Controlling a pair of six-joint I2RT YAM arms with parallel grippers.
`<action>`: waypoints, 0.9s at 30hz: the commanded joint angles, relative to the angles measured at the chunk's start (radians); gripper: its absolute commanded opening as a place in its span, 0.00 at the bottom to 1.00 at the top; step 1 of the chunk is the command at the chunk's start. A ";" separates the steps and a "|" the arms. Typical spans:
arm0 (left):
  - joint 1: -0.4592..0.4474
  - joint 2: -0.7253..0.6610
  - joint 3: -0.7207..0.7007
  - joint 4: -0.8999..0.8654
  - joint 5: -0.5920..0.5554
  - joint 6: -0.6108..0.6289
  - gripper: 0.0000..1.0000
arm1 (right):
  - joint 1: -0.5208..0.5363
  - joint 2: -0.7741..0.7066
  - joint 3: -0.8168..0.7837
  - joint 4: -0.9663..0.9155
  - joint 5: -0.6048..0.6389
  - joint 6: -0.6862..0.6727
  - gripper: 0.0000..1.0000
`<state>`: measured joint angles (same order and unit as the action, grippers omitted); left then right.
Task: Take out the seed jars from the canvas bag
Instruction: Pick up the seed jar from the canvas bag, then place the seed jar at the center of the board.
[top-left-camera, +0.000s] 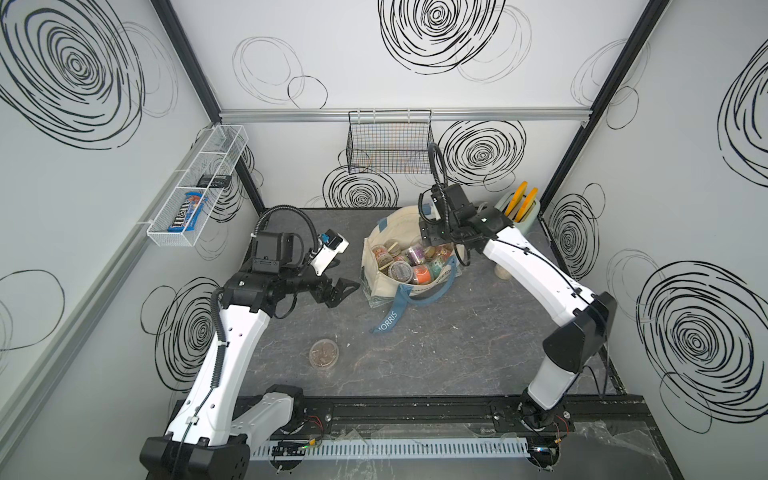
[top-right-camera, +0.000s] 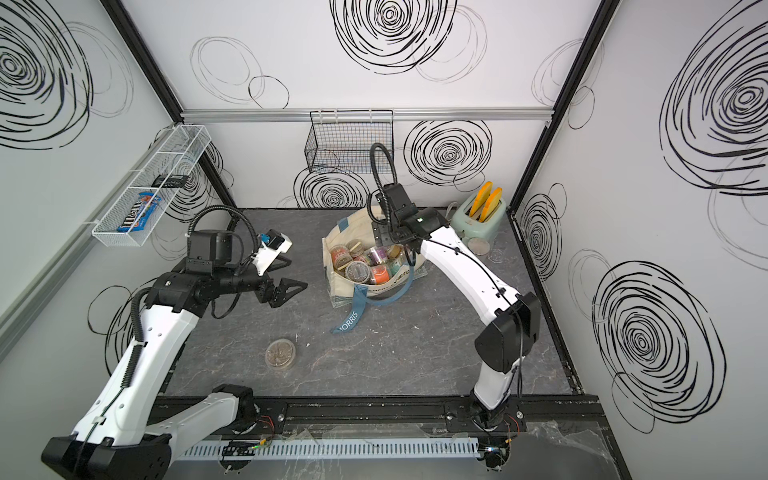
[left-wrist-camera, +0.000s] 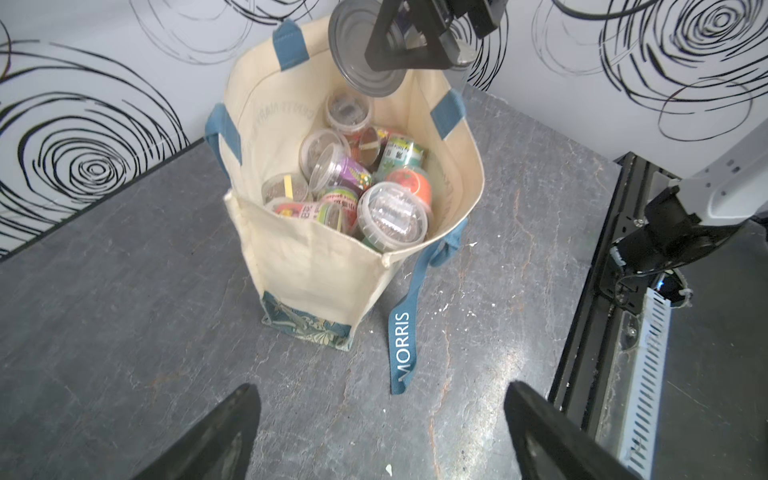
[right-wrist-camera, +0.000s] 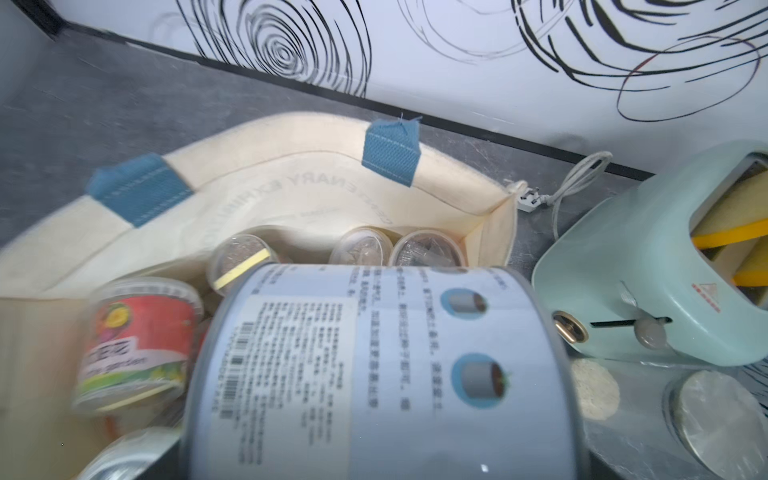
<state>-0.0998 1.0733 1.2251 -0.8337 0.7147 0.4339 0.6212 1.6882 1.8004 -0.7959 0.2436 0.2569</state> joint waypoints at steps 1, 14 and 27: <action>-0.022 0.021 0.041 0.015 0.046 -0.026 0.96 | -0.036 -0.138 -0.109 0.158 -0.285 0.019 0.82; -0.054 0.018 0.063 -0.042 0.059 0.006 0.96 | 0.045 -0.370 -0.383 0.284 -0.882 0.046 0.82; -0.055 -0.030 -0.014 -0.119 0.039 0.102 0.96 | 0.253 -0.434 -0.614 0.232 -0.930 0.096 0.82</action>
<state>-0.1505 1.0576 1.2285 -0.9245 0.7422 0.4889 0.8516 1.3014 1.2041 -0.5415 -0.6983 0.3561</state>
